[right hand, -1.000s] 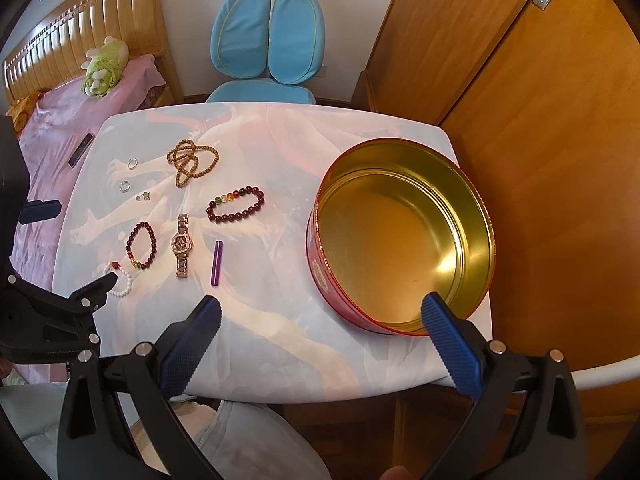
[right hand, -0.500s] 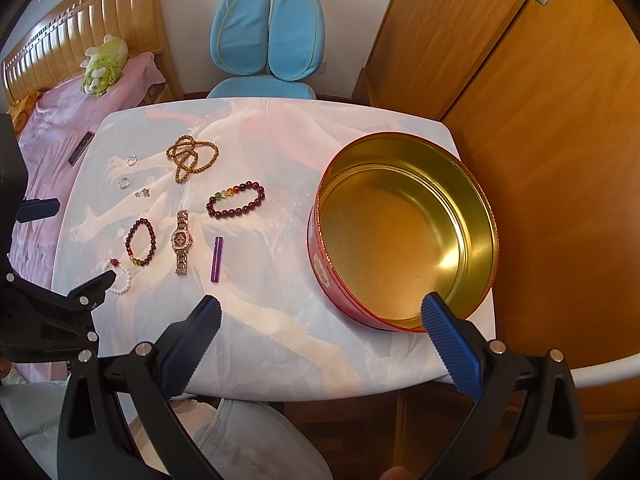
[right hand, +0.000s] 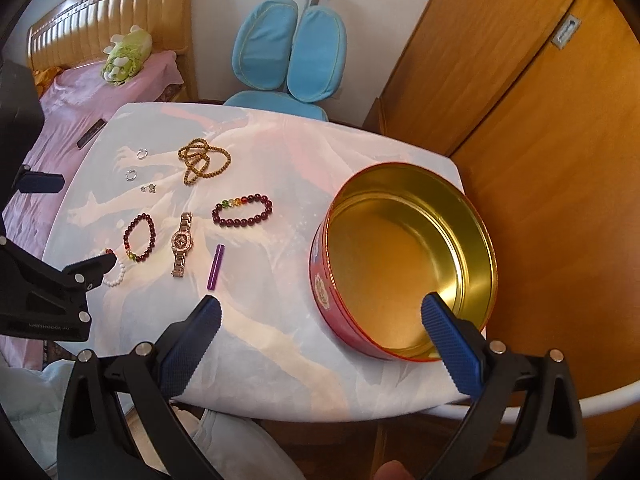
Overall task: Organize jewelry
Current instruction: 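Grasp the dark red bracelet with the left tool while the right tool grasps the colored-bead bracelet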
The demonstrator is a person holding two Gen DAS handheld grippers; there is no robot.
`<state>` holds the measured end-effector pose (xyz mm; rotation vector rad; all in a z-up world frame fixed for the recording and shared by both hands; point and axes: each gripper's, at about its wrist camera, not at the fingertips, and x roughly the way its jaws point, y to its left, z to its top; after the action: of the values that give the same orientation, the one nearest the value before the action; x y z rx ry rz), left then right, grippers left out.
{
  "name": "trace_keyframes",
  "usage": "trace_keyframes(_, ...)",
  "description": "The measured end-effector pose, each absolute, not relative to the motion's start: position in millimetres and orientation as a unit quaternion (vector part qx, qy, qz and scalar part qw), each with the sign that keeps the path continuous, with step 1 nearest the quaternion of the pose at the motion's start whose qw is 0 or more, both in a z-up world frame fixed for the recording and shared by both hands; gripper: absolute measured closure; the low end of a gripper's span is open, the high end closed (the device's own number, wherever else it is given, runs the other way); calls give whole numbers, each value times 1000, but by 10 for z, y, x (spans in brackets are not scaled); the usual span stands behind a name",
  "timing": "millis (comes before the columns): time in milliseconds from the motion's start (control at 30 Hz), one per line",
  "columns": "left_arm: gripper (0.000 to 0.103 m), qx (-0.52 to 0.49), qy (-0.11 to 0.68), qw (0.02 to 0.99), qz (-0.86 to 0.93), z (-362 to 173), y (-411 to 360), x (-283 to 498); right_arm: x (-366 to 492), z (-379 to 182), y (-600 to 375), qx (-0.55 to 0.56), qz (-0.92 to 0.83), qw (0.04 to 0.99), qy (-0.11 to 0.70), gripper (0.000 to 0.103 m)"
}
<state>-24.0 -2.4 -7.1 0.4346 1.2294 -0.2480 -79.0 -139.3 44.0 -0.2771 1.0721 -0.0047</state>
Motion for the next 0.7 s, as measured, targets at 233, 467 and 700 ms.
trace_keyframes(233,5,129,562,804,-144,-58,66,-380,-774,370,-1531,-78,71,857,505,2)
trace_keyframes(467,5,34,606,790,-81,-311,394,-537,-733,187,-1590,-20,140,846,513,2)
trace_keyframes(700,5,-65,623,777,-58,-416,946,-550,-563,51,-1311,23,180,826,533,2)
